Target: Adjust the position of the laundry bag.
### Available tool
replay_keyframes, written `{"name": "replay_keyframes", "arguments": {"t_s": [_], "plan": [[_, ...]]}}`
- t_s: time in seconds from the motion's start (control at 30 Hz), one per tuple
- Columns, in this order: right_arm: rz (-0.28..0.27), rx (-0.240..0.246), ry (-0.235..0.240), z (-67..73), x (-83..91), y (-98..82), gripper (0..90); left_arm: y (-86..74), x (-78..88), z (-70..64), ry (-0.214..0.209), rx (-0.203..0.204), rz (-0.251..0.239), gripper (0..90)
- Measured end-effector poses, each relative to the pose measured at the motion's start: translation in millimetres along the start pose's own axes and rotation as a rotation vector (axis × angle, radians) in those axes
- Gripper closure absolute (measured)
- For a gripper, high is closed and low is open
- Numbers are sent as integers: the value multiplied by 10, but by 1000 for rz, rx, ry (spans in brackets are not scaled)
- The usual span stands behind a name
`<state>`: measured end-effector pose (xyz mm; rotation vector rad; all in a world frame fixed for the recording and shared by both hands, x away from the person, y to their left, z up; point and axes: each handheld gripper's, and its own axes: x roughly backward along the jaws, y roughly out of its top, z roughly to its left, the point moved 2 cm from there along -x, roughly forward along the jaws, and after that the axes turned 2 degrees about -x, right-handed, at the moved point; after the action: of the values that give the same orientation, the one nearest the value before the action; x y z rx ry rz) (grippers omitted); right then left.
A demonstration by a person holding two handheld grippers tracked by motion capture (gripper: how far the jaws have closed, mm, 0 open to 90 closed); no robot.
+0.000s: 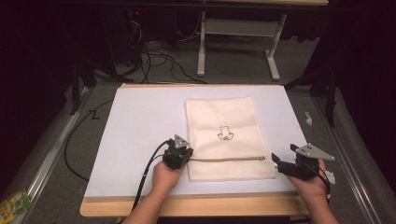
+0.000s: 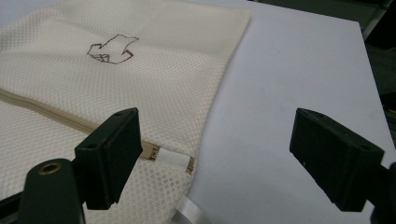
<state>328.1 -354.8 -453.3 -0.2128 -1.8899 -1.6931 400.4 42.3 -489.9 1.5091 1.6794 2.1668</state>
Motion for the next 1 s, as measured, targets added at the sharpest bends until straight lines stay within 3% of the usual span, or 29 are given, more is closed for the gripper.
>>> {"name": "replay_keyframes", "arguments": {"t_s": [0.2,0.3,0.43,0.5,0.57,0.67,0.73,0.8,0.83,1.0], "plan": [[-11,-3,11,-15,52,-7,173,-168,305,86,45,-5,24,883],[-10,-9,16,-26,72,-14,174,-255,421,160,48,3,14,883],[1,-27,21,-29,42,-12,173,-317,418,228,39,25,12,880],[6,-29,23,-23,37,-11,173,-323,402,226,39,15,16,879],[17,-36,51,-1,22,-18,179,-324,411,232,29,20,10,860],[41,-27,74,25,-20,-43,195,-311,454,224,44,15,-20,720],[53,-25,82,41,-46,-55,204,-269,528,205,49,12,-84,609],[67,-26,91,62,-58,-61,222,-257,545,201,53,8,-99,538],[66,-16,103,76,-69,-61,245,-234,580,186,55,-16,-130,482],[70,-40,126,178,-72,-54,324,-216,600,127,26,-42,-151,372]]}}
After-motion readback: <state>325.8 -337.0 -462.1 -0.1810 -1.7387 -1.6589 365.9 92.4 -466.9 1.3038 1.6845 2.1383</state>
